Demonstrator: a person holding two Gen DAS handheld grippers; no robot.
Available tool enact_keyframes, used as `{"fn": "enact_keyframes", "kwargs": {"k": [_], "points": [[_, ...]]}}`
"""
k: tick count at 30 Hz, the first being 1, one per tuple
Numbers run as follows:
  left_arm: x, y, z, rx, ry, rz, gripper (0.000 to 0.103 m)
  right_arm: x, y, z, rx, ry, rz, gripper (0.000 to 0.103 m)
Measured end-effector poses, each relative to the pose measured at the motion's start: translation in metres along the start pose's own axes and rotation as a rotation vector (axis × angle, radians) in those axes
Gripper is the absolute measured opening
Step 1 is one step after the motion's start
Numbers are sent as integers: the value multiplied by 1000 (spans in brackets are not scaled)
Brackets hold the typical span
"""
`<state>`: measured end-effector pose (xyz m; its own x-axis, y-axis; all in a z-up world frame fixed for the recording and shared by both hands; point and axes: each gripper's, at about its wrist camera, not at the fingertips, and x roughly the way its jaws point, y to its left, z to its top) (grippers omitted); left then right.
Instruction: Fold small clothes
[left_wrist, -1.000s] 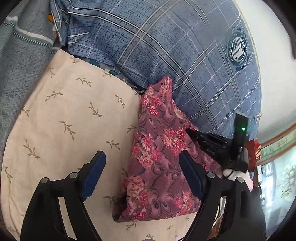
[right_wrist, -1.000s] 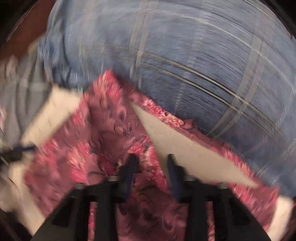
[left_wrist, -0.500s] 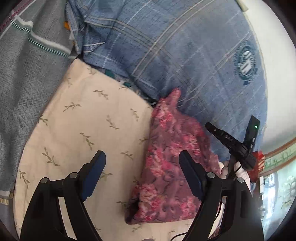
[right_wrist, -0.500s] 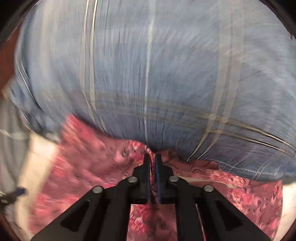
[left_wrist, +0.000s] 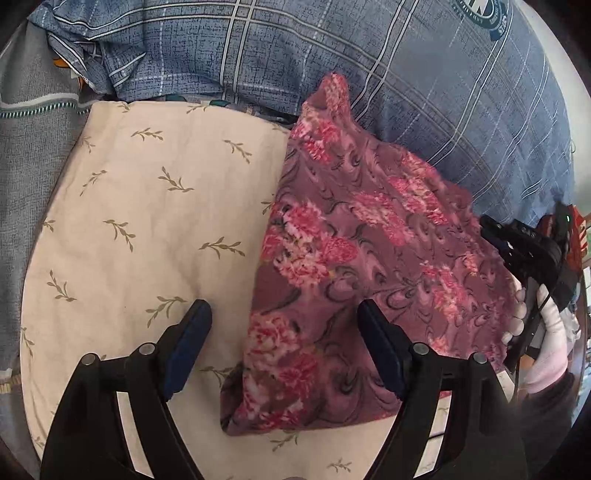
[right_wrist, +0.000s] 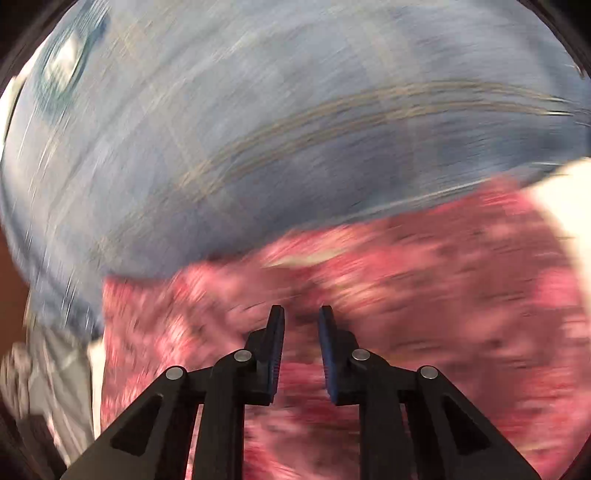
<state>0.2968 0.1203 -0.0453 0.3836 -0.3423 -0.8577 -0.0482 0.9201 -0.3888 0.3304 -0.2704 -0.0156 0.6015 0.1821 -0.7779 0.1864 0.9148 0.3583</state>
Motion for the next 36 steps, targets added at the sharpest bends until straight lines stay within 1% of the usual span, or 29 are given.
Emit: {"fn": "enact_keyframes", "kwargs": {"k": [1, 2, 3, 4, 5, 6, 7, 8, 9, 10, 12, 13, 14, 16, 18, 19, 20, 21, 22, 23, 24, 25, 26, 27, 28, 30, 33, 34, 36], "points": [[-4, 2, 2, -14, -13, -16, 81, -17, -15, 3, 27, -46, -13, 25], [-6, 4, 3, -30, -20, -32, 81, -27, -27, 7, 46, -70, -18, 25], [-9, 6, 3, -44, -26, -62, 81, -42, -45, 16, 61, -96, -12, 25], [-10, 8, 4, -62, -22, -104, 81, -52, -49, 16, 59, -113, -7, 26], [-11, 10, 2, -72, -13, -119, 81, -59, -65, 18, 50, -113, -15, 28], [-9, 13, 1, -82, 3, -124, 81, -61, -68, 12, 43, -101, -34, 31], [-3, 14, 1, -87, 24, -105, 81, -57, -71, 5, 37, -76, -64, 36], [3, 14, 0, -86, 39, -89, 81, -49, -81, -3, 28, -27, -102, 36], [3, 12, -3, -71, 34, -81, 81, -46, -89, -12, 0, -8, -115, 37], [1, 8, -5, -48, 21, -64, 81, -52, -88, -19, -44, -70, -98, 37], [0, 4, -8, -26, 20, -46, 81, -60, -84, -25, -80, -70, -129, 37], [1, 3, -8, -19, 18, -46, 81, -71, -85, -25, -49, -82, -126, 36], [2, 3, -8, -18, 17, -48, 81, -86, -94, -27, -6, -105, -101, 37], [-1, 6, -7, -37, 23, -65, 82, -114, -105, -34, 76, -167, -62, 37], [-3, 11, -6, -68, 29, -95, 82, -126, -106, -46, 111, -198, -105, 44], [-3, 15, -6, -87, 32, -115, 82, -136, -117, -51, 119, -201, -127, 55], [-3, 18, -5, -102, 36, -129, 82, -135, -124, -63, 124, -190, -144, 64], [-4, 21, -6, -113, 40, -136, 82, -129, -130, -73, 128, -151, -148, 69], [-3, 21, -6, -115, 41, -138, 82, -116, -137, -85, 130, -80, -134, 74], [-3, 20, -5, -118, 40, -139, 82, -122, -134, -91, 77, -139, -128, 72], [-4, 20, -6, -123, 39, -142, 82, -124, -129, -93, 31, -156, -138, 72], [-5, 20, -6, -129, 45, -151, 82, -124, -127, -94, 30, -126, -136, 73], [-7, 22, -7, -139, 58, -173, 82, -130, -127, -94, 48, -136, -113, 73], [-8, 22, -8, -147, 67, -194, 82, -132, -129, -94, 84, -134, -58, 74], [-11, 24, -10, -162, 77, -228, 82, -135, -133, -95, 145, -138, 15, 74], [-14, 26, -15, -206, 86, -272, 82, -126, -137, -102, 258, -159, 105, 74], [-20, 27, -32, -291, 100, -312, 82, -124, -148, -116, 379, -223, 187, 75], [-22, 25, -40, -317, 113, -332, 82, -125, -148, -118, 384, -240, 201, 75], [-21, 17, -46, -318, 136, -370, 82, -121, -142, -120, 354, -229, 200, 75]]}}
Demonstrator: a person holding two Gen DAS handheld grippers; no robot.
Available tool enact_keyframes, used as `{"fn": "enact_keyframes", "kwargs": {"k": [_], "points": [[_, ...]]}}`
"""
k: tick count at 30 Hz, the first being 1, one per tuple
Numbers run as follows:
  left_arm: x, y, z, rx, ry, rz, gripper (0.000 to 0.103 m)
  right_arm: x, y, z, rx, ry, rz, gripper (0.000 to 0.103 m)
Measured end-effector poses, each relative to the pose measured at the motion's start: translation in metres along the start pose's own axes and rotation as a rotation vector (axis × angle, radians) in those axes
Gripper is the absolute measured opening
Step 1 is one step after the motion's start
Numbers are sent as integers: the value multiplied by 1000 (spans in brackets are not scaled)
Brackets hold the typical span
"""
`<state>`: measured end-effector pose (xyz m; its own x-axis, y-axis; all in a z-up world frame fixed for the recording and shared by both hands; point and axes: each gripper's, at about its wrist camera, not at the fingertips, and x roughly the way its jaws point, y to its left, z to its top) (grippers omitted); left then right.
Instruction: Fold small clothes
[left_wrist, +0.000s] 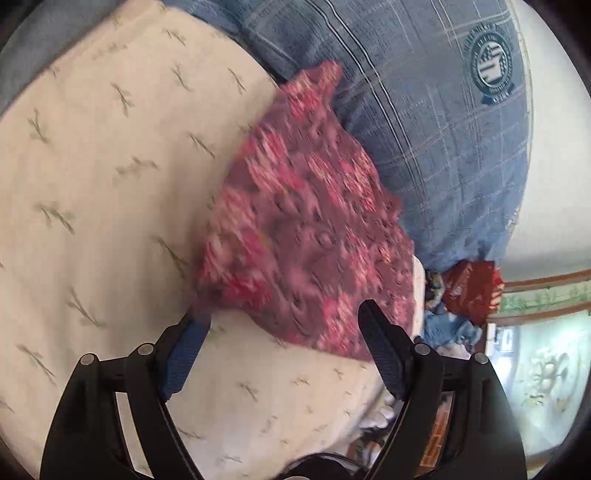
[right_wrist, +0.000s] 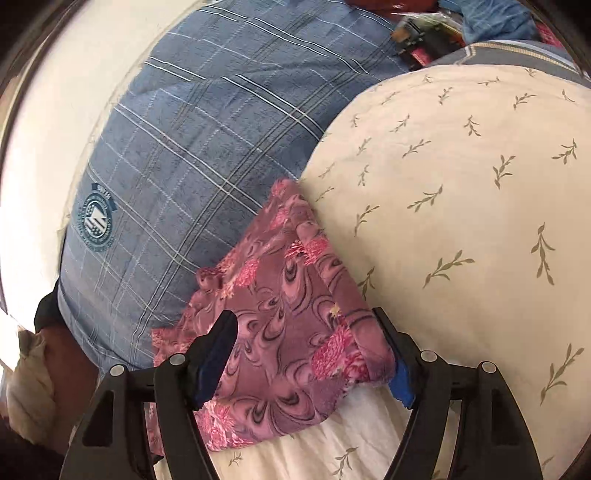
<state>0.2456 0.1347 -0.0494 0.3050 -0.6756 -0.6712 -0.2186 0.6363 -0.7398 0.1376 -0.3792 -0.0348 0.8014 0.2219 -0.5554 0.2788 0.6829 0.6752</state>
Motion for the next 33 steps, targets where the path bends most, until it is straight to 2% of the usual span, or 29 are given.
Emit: {"fn": "enact_keyframes", "kwargs": {"k": [4, 6, 7, 8, 10, 11, 12, 14, 16, 17, 20, 22, 23, 24, 25, 27, 28, 29, 30, 31, 32, 33], "points": [[23, -10, -8, 24, 58, 18, 82, -1, 1, -4, 6, 19, -9, 78], [26, -7, -3, 9, 41, 4, 82, 1, -1, -2, 30, 17, -6, 78], [22, -4, 1, -15, 6, -12, 82, 2, -1, -1, 37, 17, -22, 75], [18, -1, 5, -30, -35, -17, 81, 4, -2, -2, 42, 16, -37, 55], [10, 4, 13, -33, -124, 22, 45, 16, -7, -1, 71, 85, -21, 10], [9, 4, 16, -16, -141, 44, 6, 17, -9, 1, 86, 94, -2, 10], [8, 5, 19, -5, -154, 52, 6, 13, -5, 6, 66, 76, 19, 10], [1, 4, 14, -29, -185, 18, 6, -6, 12, 21, 6, 13, 91, 9], [-5, -8, 7, 15, -220, 78, 6, -22, 27, 34, -43, -16, 137, 9], [-4, -10, 6, 14, -215, 93, 6, -29, 35, 38, -79, -23, 129, 9], [14, 0, 7, -50, -149, 155, 7, -23, 25, 35, -90, 10, 55, 9], [24, 14, 9, -94, -114, 143, 10, 3, -5, 20, -46, 109, -101, 10], [22, 15, 9, -102, -112, 127, 10, 13, -18, 10, -25, 164, -122, 12], [19, 13, 10, -96, -105, 125, 12, 6, -25, 6, -6, 108, -66, 11], [15, 12, 10, -91, -113, 127, 12, -1, -27, 5, 19, 91, -55, 14], [2, 10, 8, -71, -167, 127, 12, -15, -26, 7, 53, 77, -104, 20], [-5, 6, 7, -54, -194, 124, 13, -24, -20, 10, 30, 43, -162, 22], [-11, 3, 7, -39, -212, 116, 18, -34, -11, 14, -2, -2, -211, 22], [-17, -2, 6, -21, -235, 109, 28, -45, 1, 18, -38, -54, -209, 23], [-22, -4, 7, -4, -261, 118, 35, -51, 13, 20, -66, -85, -178, 23], [-25, -4, 9, 8, -284, 131, 50, -53, 32, 22, -111, -98, -134, 23], [-26, -4, 11, 16, -303, 149, 58, -49, 49, 22, -155, -89, -108, 24]]}}
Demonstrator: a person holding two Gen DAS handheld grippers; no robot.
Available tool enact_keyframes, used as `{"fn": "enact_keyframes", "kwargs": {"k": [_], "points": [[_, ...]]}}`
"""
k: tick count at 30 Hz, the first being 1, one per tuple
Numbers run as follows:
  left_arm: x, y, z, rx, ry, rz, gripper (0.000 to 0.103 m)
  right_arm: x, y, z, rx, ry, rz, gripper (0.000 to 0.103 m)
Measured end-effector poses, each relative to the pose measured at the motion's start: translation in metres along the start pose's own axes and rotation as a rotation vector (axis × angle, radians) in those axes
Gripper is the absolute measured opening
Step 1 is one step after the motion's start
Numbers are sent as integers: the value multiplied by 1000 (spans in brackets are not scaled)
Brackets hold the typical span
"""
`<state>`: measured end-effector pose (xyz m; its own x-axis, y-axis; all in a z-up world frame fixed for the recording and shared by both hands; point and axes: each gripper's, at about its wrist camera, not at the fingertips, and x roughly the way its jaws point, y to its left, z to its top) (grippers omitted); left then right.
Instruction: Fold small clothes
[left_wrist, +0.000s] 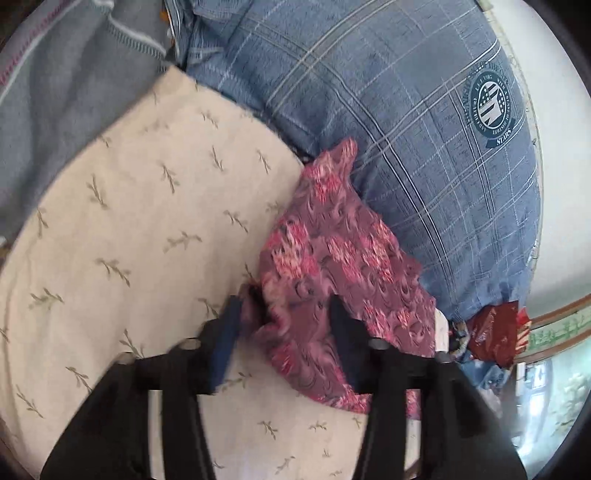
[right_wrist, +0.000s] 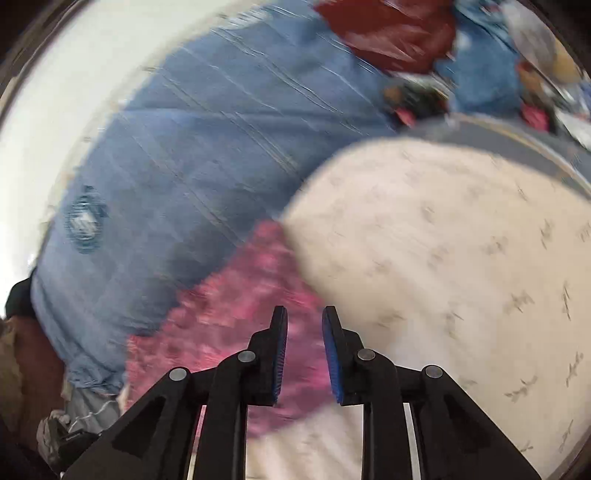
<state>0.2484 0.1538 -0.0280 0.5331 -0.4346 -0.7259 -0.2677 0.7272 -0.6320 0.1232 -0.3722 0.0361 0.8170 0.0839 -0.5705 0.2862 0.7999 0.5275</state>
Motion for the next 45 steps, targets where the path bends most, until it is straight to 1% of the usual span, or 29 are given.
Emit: {"fn": "enact_keyframes", "kwargs": {"k": [2, 5, 7, 9, 10, 11, 12, 14, 16, 17, 18, 19, 21, 22, 23, 25, 26, 29, 31, 33, 34, 36, 37, 38, 41, 42, 43, 44, 45], "points": [[8, 4, 4, -1, 19, 0, 59, 14, 37, -2, -99, 34, 46, 34], [24, 13, 5, -39, 72, -1, 59, 51, 84, -20, -169, 93, 118, 34], [30, 16, 7, -37, 72, 17, 59, 80, 99, -35, -173, 151, 114, 34], [34, 18, 8, -37, 92, 10, 59, 127, 100, -60, -169, 322, 60, 35], [36, 19, 9, -33, 105, 1, 61, 145, 99, -71, -165, 396, 11, 37], [37, 19, 10, -29, 112, -9, 65, 137, 102, -72, -178, 307, 7, 35], [37, 19, 10, -26, 115, -18, 68, 130, 108, -71, -186, 276, -15, 36], [36, 17, 10, -12, 126, -53, 73, 124, 116, -70, -179, 293, -27, 39], [38, 15, 10, -9, 143, -85, 76, 105, 129, -75, -220, 272, 44, 39], [39, 15, 11, -8, 148, -94, 79, 94, 139, -82, -270, 273, 89, 43], [40, 14, 11, -4, 151, -98, 81, 89, 145, -89, -310, 290, 123, 47], [42, 13, 11, 7, 159, -97, 81, 85, 153, -99, -360, 320, 163, 55], [43, 11, 11, 27, 169, -97, 81, 78, 174, -126, -510, 413, 268, 57], [43, 11, 12, 34, 174, -102, 81, 74, 184, -138, -580, 438, 299, 57], [43, 11, 13, 45, 182, -108, 81, 66, 198, -153, -704, 444, 314, 56], [43, 11, 20, 57, 214, -145, 81, 56, 217, -179, -928, 402, 281, 59], [44, 12, 24, 52, 231, -171, 81, 56, 220, -189, -987, 392, 264, 63], [57, 18, 36, 9, 320, -219, 82, 63, 229, -223, -1169, 393, 197, 64], [74, 20, 46, -2, 409, -216, 82, 69, 233, -237, -1257, 332, 105, 62], [84, 20, 57, -45, 451, -244, 82, 73, 236, -238, -1255, 292, 77, 61], [90, 16, 66, -57, 462, -237, 82, 78, 242, -238, -1249, 261, 61, 61], [100, 6, 80, -43, 466, -183, 82, 87, 247, -238, -1258, 194, 27, 54], [109, -4, 87, -19, 476, -144, 83, 89, 246, -237, -1254, 187, 23, 47], [114, -10, 90, 0, 482, -126, 85, 95, 249, -233, -1241, 195, 34, 46], [127, -43, 91, 154, 497, -1, 86, 103, 245, -220, -1157, 218, 92, 45], [131, -51, 89, 206, 497, 48, 83, 104, 245, -218, -1139, 220, 102, 43], [133, -61, 85, 255, 492, 95, 75, 105, 244, -216, -1122, 223, 118, 36], [134, -67, 82, 291, 492, 120, 40, 107, 244, -213, -1104, 228, 137, 27], [138, -72, 78, 309, 510, 140, 21, 109, 243, -211, -1087, 230, 154, 23]]}}
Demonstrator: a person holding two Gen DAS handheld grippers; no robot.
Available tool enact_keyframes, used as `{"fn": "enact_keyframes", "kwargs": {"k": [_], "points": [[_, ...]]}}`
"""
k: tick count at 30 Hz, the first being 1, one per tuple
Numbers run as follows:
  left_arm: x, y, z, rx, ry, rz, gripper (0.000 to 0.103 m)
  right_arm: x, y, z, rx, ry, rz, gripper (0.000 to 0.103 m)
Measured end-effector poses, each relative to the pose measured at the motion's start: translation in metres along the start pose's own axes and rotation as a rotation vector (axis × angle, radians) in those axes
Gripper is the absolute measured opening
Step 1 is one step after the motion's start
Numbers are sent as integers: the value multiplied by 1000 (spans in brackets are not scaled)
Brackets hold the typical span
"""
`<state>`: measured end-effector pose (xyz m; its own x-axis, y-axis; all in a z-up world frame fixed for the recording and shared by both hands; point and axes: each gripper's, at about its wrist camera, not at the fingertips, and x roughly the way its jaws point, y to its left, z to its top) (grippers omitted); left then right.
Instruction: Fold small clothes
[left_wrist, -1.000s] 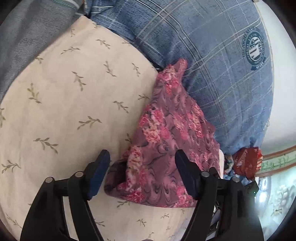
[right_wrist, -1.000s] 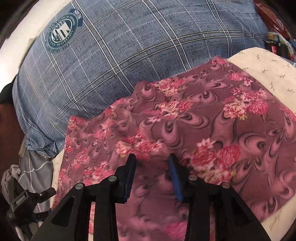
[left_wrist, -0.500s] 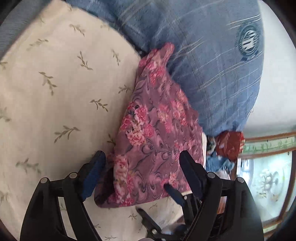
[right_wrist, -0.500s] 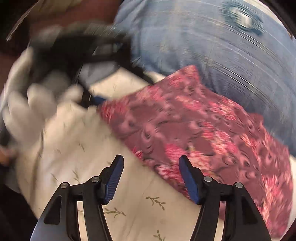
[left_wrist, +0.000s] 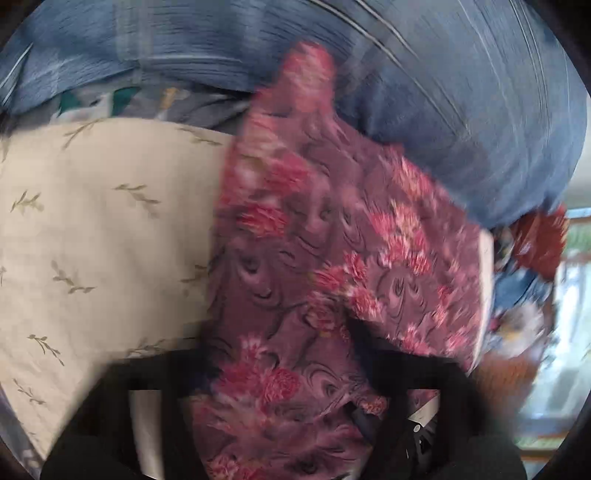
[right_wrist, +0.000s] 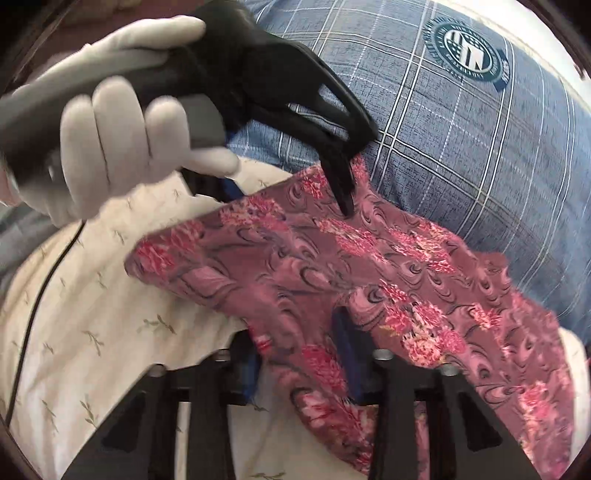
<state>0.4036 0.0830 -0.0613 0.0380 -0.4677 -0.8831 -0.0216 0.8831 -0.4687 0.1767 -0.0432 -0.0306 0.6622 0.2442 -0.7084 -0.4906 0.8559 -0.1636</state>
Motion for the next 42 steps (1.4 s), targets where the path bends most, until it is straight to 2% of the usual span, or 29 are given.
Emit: {"fn": "enact_keyframes", "kwargs": {"k": [1, 2, 5, 8, 10, 13, 16, 20, 26, 31, 33, 35, 37, 38, 39, 40, 42], "points": [[0, -3, -2, -9, -5, 24, 20, -3, -2, 1, 21, -11, 21, 14], [-3, -5, -3, -18, -22, 33, 10, -6, -5, 2, 51, -21, 40, 10], [-21, -15, -8, -49, -78, -7, 9, -23, -26, 4, 199, -88, 99, 9], [-44, -40, -9, -60, -132, -72, 9, -41, -54, 1, 377, -154, 165, 9], [-55, -65, -10, -45, -154, -105, 9, -49, -81, -5, 522, -196, 232, 9], [-59, -114, -8, 19, -179, -99, 9, -65, -119, -25, 736, -267, 313, 8], [-48, -165, -8, 83, -181, -99, 9, -83, -157, -52, 927, -337, 347, 8], [-20, -226, -12, 162, -140, -102, 9, -96, -203, -102, 1195, -428, 376, 7], [55, -298, -18, 257, -61, -17, 11, -95, -231, -160, 1474, -484, 381, 7], [86, -317, -25, 290, -37, 22, 20, -70, -239, -195, 1657, -440, 394, 7], [83, -319, -26, 288, -29, -50, 20, -59, -242, -203, 1707, -407, 396, 11], [66, -318, -25, 262, -52, -155, 22, -56, -241, -210, 1738, -399, 410, 8], [47, -313, -23, 247, -101, -194, 32, -53, -243, -209, 1734, -396, 408, 8], [37, -308, -21, 237, -130, -186, 41, -53, -242, -206, 1725, -391, 401, 8], [27, -300, -19, 222, -162, -172, 46, -53, -242, -205, 1722, -387, 397, 9], [18, -287, -16, 196, -191, -153, 46, -54, -243, -204, 1721, -383, 392, 9], [10, -262, -11, 151, -197, -129, 46, -59, -243, -201, 1720, -376, 375, 13]]}}
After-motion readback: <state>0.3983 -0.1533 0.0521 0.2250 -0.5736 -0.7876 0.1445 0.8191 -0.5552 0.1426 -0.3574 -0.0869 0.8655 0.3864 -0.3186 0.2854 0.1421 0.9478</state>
